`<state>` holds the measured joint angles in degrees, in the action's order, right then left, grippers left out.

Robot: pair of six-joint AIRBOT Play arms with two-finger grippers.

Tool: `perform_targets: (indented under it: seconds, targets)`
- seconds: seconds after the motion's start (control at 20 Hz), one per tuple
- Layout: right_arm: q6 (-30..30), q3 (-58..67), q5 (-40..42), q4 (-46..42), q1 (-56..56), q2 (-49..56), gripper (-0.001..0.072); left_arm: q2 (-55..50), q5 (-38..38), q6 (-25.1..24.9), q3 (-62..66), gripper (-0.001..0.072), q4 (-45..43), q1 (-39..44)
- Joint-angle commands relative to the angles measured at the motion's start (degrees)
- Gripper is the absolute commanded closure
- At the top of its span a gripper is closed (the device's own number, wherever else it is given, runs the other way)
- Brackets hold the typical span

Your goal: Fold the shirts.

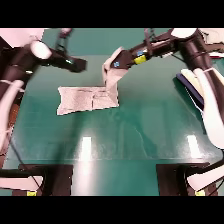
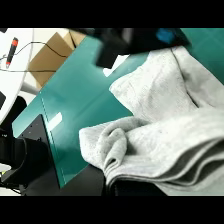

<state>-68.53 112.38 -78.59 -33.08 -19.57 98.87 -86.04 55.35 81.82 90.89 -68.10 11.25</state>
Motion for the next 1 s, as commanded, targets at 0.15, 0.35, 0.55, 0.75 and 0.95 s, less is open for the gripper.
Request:
perform_targets:
  seconds: [0.15, 0.35, 0.55, 0.75, 0.95]
  targets:
    - [-1.2, 2.6, 12.9, 0.1, -9.0, 9.3, 0.0701, 14.7, 8.2, 0.2, 0.1, 0.0685, -8.9, -12.7]
    - [0.3, 5.6, 21.1, 0.5, -15.0, 15.9, 0.0699, 17.1, 10.8, 0.2, 0.1, 0.0685, -9.1, -15.1]
    - [0.7, 8.9, 29.4, 1.3, -21.1, 21.0, 0.014, 17.1, 12.0, 0.2, 0.1, 0.0684, -8.8, -15.1]
    - [3.5, 7.2, 28.7, 1.4, -19.8, 18.1, 0.0122, 17.1, 12.6, 0.2, 0.1, 0.0685, -8.8, -15.1]
    - [1.9, -5.3, 19.2, -3.9, -9.6, 9.2, 0.0156, 17.0, 13.2, 0.2, -0.1, 0.0684, -8.8, -15.1]
